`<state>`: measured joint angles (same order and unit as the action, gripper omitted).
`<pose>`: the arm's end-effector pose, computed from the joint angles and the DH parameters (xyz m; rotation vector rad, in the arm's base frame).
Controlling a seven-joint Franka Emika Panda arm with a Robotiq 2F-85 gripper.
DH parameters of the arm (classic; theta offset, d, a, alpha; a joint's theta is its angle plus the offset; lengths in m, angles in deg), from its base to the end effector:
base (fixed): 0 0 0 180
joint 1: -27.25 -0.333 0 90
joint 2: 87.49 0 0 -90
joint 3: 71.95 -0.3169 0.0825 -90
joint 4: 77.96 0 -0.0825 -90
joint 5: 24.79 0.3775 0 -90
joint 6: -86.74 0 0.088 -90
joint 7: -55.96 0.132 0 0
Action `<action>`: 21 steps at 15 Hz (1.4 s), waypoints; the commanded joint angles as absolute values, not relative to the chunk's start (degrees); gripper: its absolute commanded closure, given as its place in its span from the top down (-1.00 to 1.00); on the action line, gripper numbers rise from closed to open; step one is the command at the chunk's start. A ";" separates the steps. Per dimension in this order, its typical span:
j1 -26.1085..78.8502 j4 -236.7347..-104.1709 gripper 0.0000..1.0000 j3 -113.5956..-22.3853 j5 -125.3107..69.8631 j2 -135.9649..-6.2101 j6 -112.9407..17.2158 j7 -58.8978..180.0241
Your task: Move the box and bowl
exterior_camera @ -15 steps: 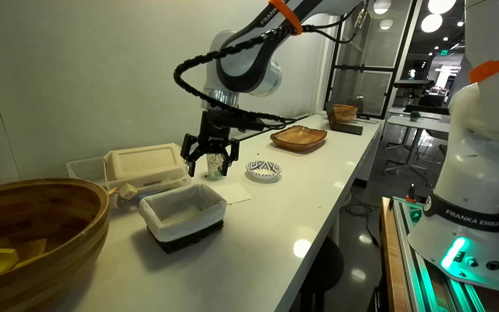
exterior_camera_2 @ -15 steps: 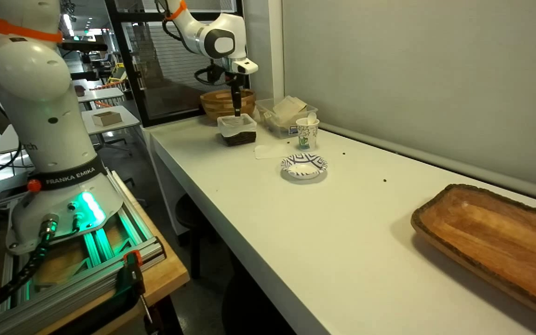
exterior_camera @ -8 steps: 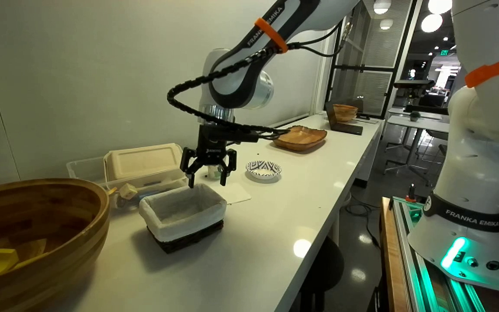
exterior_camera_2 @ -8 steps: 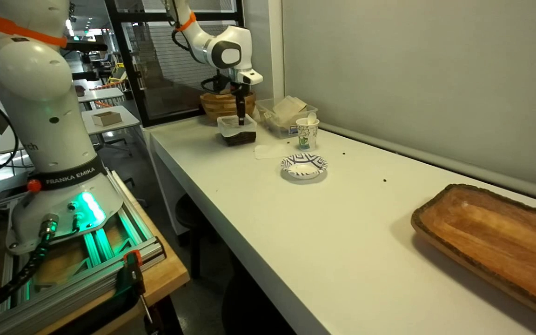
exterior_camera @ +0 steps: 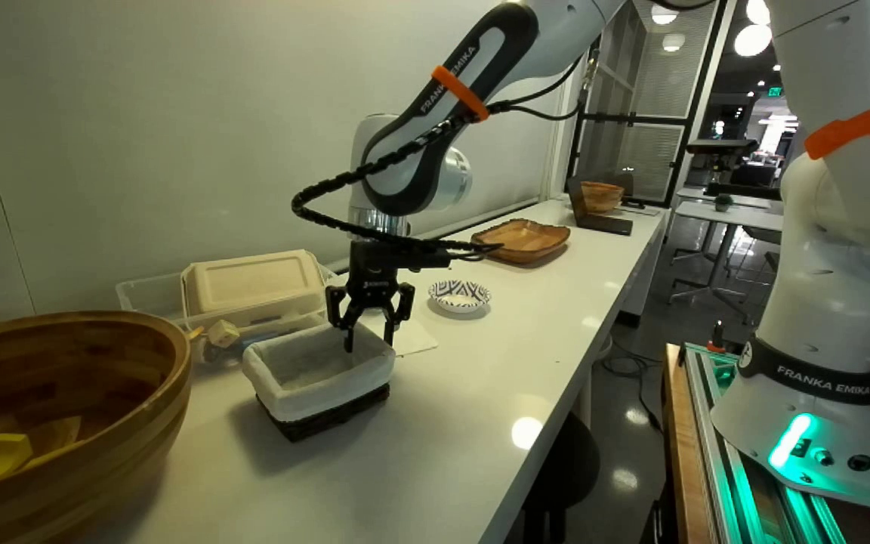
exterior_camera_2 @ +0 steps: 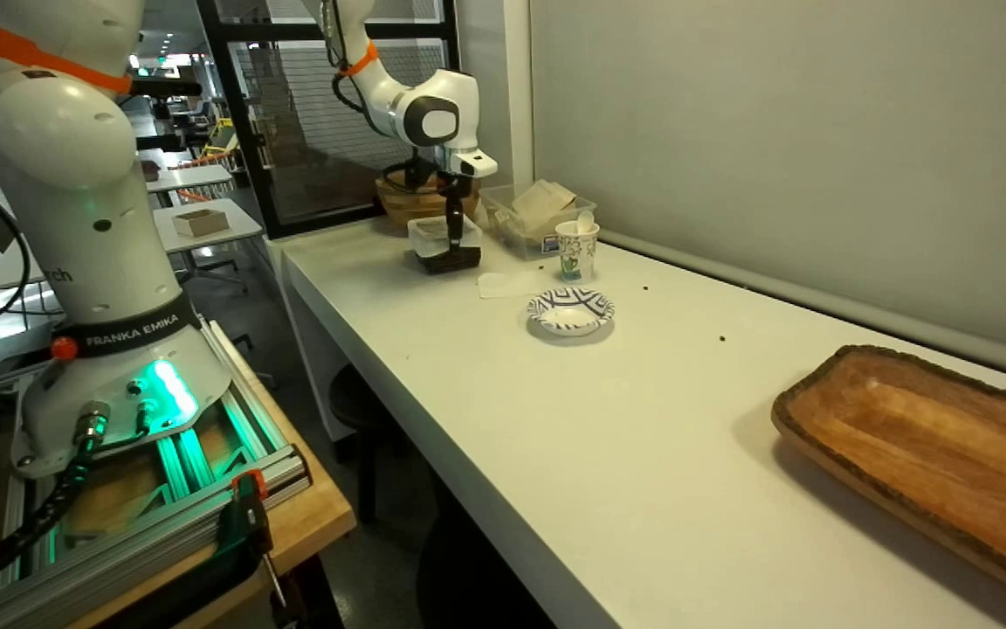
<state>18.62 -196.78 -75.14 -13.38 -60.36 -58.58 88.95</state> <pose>0.5718 0.1206 0.1783 -2.9080 0.8050 0.0960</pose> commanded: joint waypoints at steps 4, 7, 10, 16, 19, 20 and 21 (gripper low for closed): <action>17.84 -195.82 -0.61 -73.92 -12.50 -58.50 -58.61 89.21; 18.29 -196.44 -1.00 -74.46 -11.19 -60.04 -58.24 88.76; 17.38 -199.12 -0.93 -74.45 -11.16 -65.49 -56.37 90.19; 19.87 -204.00 -0.93 -74.52 -5.50 -83.34 -42.00 97.90; 23.57 -205.68 -0.93 -72.07 -3.49 -90.90 -38.92 100.00; 25.04 -206.31 -0.93 -71.01 -3.71 -93.10 -38.42 100.74; 26.84 -206.96 -0.93 -69.68 -4.36 -94.67 -38.37 101.16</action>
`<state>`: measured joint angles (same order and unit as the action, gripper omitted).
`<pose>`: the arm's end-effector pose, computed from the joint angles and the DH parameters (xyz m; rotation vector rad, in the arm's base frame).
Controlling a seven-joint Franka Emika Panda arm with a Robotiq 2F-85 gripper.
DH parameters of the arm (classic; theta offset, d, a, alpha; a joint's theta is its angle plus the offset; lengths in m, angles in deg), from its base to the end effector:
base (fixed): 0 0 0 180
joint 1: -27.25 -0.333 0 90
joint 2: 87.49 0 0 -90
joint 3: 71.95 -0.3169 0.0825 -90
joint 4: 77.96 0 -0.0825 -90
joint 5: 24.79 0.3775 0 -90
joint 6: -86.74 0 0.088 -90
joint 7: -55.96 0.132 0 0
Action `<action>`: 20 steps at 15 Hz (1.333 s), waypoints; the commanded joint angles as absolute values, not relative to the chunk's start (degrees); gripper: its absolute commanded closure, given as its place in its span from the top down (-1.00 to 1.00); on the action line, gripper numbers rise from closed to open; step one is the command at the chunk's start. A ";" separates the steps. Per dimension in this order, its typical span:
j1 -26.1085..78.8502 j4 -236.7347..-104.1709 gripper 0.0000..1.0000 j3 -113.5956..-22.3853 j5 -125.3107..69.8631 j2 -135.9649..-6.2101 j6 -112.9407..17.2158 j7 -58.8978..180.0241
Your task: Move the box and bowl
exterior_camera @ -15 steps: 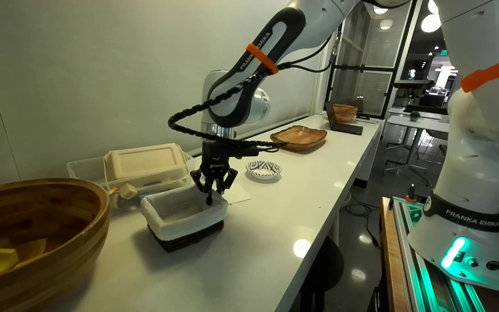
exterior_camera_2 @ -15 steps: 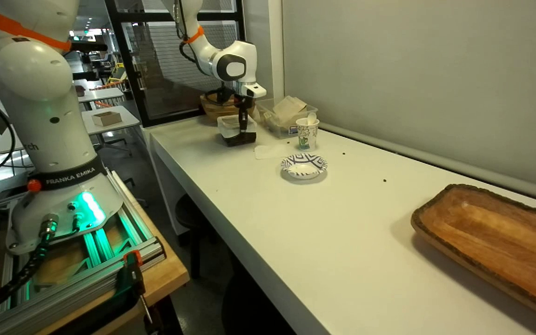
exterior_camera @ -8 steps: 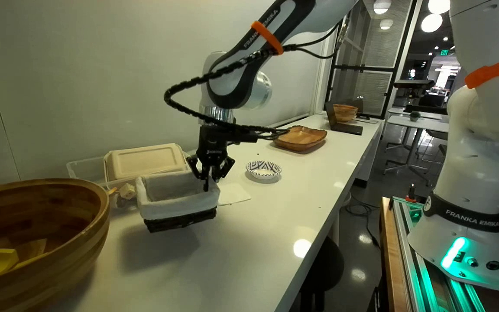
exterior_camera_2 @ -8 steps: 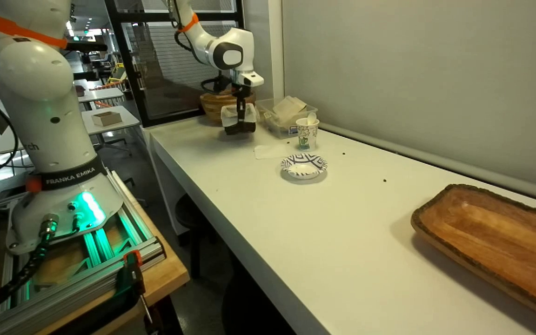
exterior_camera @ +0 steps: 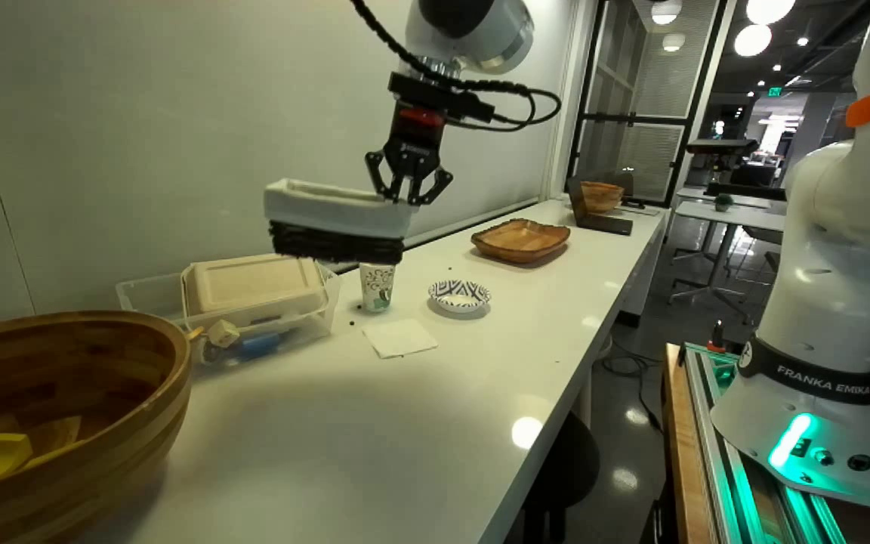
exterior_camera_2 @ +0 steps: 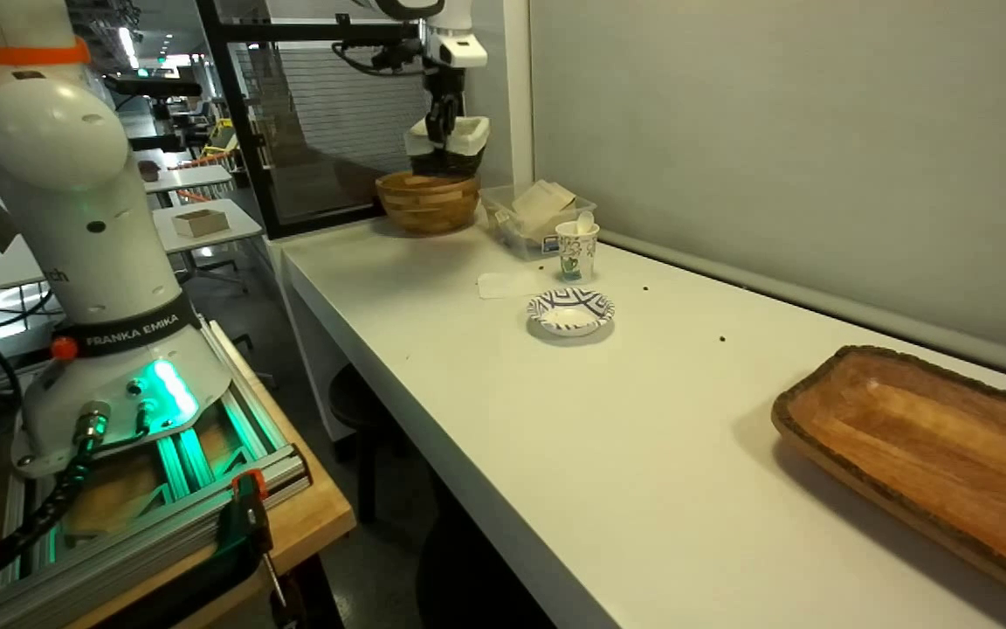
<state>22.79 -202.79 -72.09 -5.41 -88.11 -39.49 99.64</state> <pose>0.5288 0.0607 0.3805 -2.6006 1.2218 0.1171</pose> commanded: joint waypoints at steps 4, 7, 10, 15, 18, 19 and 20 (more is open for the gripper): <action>34.81 -209.86 -0.93 -63.62 -5.08 -98.85 -38.86 100.84; 40.99 -212.17 -0.93 -58.57 -5.52 -99.42 -39.61 100.48; 47.22 -214.72 -0.93 -53.26 -5.79 -98.70 -41.19 99.90; 50.12 -214.43 -0.70 -50.97 -5.67 -97.11 -40.53 98.34; 49.69 -214.47 -0.93 -51.62 -5.69 -97.10 -40.68 98.64; 49.61 -213.79 -0.93 -51.61 -5.09 -96.87 -39.80 99.05; 49.66 -213.25 -0.93 -51.50 -4.89 -96.39 -39.44 99.22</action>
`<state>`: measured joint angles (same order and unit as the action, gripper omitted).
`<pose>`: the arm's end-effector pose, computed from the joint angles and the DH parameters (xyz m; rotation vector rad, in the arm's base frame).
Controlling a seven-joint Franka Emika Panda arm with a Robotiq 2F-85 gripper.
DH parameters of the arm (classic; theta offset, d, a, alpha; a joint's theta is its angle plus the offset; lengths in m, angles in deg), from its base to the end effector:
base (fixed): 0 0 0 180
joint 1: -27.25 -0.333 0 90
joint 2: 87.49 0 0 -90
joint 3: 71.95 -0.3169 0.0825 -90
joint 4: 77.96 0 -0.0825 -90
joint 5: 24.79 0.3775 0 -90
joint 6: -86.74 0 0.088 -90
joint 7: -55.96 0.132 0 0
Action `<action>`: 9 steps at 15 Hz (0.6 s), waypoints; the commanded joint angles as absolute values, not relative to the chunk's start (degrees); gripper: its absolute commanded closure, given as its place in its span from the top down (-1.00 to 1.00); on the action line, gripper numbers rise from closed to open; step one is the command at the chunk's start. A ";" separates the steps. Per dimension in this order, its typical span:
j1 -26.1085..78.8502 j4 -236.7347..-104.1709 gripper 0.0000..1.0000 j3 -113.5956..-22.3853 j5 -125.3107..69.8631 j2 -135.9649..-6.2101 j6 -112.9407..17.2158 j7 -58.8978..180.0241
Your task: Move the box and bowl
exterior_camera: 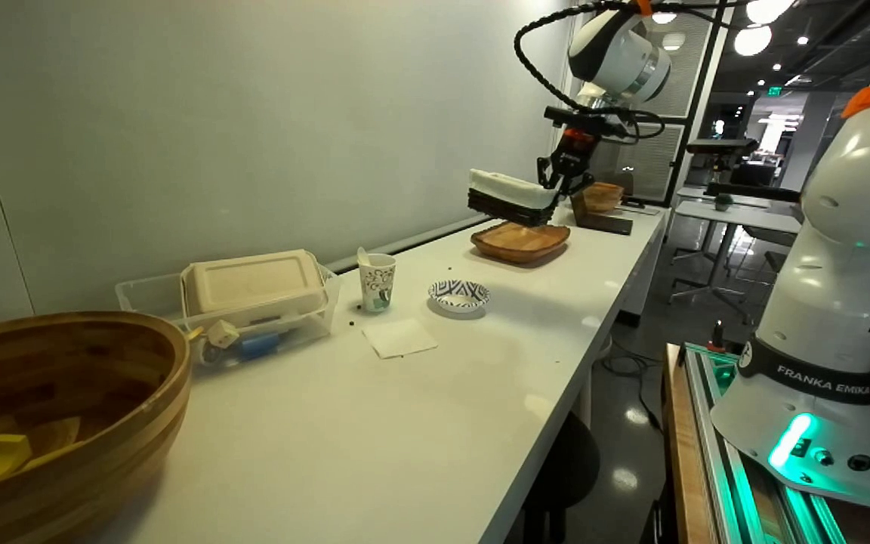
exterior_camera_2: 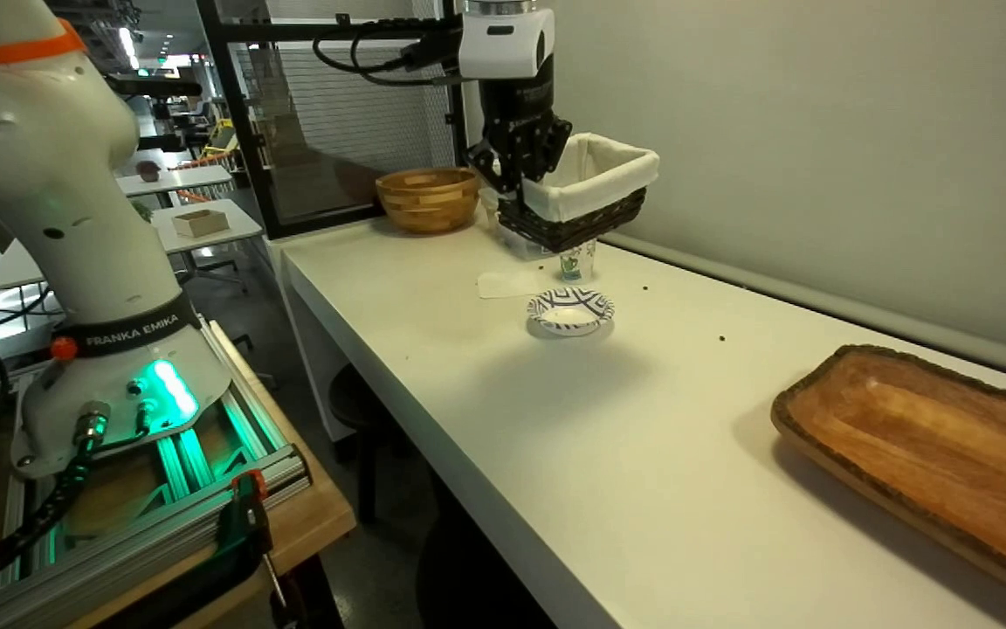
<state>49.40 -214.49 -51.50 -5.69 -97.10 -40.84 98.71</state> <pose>0.3584 -0.3065 0.3657 -1.8713 2.1092 0.0085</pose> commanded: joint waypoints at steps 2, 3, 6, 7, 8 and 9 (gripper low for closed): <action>49.74 -211.71 -0.93 -51.19 -4.56 -94.82 -38.10 99.46; 49.73 -210.94 -0.93 -50.98 -4.32 -94.07 -37.19 99.33; 49.71 -207.94 -0.93 -50.52 -4.27 -89.94 -35.83 99.79; 49.63 -207.24 -0.93 -50.40 -3.91 -88.64 -36.23 99.55; 49.58 -206.37 -0.93 -50.29 -3.52 -87.17 -36.42 99.44; 49.57 -205.46 -0.93 -50.21 -3.37 -85.29 -36.67 99.46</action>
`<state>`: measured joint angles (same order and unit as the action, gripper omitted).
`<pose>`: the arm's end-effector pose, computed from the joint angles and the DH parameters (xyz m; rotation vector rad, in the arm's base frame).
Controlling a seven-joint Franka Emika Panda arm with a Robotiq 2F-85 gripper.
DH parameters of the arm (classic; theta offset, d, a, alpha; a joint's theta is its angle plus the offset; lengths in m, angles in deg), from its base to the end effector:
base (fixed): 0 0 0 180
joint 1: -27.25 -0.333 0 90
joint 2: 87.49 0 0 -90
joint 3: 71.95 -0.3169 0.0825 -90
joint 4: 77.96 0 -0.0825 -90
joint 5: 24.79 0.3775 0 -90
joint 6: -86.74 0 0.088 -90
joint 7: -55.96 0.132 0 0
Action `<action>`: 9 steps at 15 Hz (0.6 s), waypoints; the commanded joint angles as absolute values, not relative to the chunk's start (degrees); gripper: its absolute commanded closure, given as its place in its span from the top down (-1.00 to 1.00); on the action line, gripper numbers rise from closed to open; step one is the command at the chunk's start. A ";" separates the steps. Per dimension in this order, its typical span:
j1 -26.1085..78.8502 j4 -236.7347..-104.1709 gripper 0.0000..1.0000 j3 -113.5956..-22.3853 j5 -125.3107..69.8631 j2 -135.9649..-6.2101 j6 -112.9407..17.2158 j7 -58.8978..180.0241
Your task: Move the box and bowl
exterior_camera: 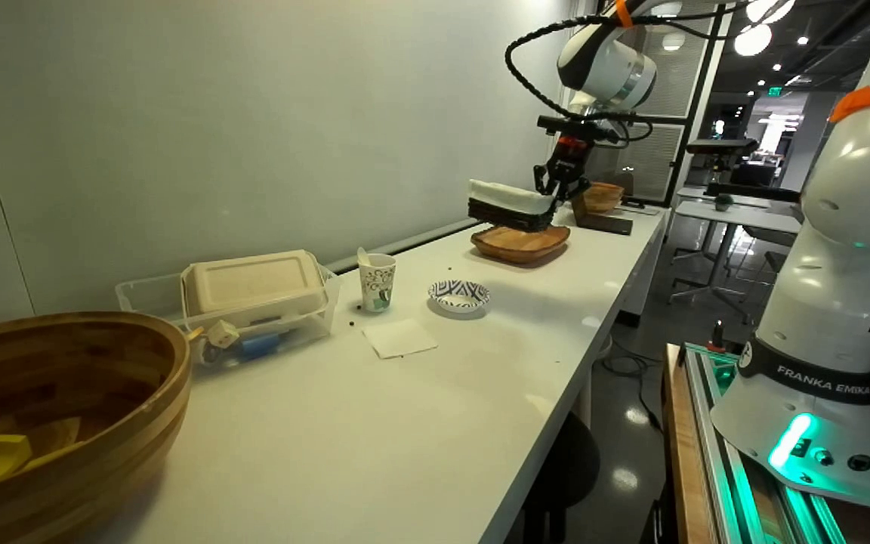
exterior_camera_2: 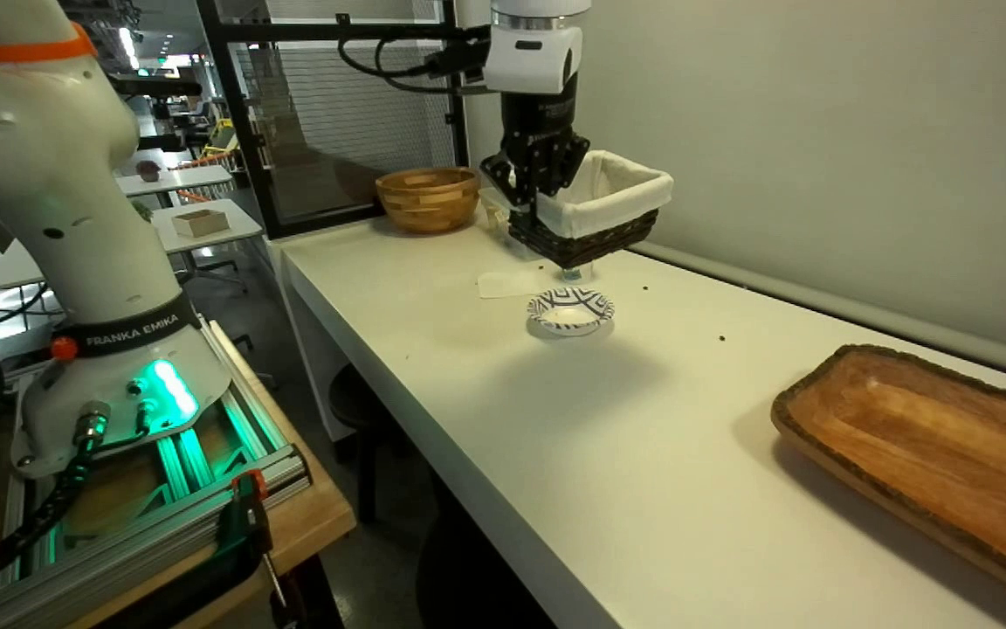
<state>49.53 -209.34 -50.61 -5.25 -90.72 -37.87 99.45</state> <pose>0.3712 -0.3268 0.3497 -1.8528 2.1601 0.0957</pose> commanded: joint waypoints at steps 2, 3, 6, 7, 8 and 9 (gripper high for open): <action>49.60 -203.53 -0.93 -50.09 -2.46 -81.58 -37.52 99.02; 49.68 -202.57 -0.93 -50.04 -2.19 -79.79 -37.83 98.93; 49.97 -199.55 -0.93 -50.15 -0.85 -74.39 -38.39 98.93; 50.14 -198.38 -0.93 -50.23 -0.41 -72.52 -38.45 98.94; 50.27 -197.14 -0.93 -50.28 -0.21 -70.58 -38.47 99.02; 50.41 -196.01 -0.93 -50.40 0.00 -68.70 -39.28 98.62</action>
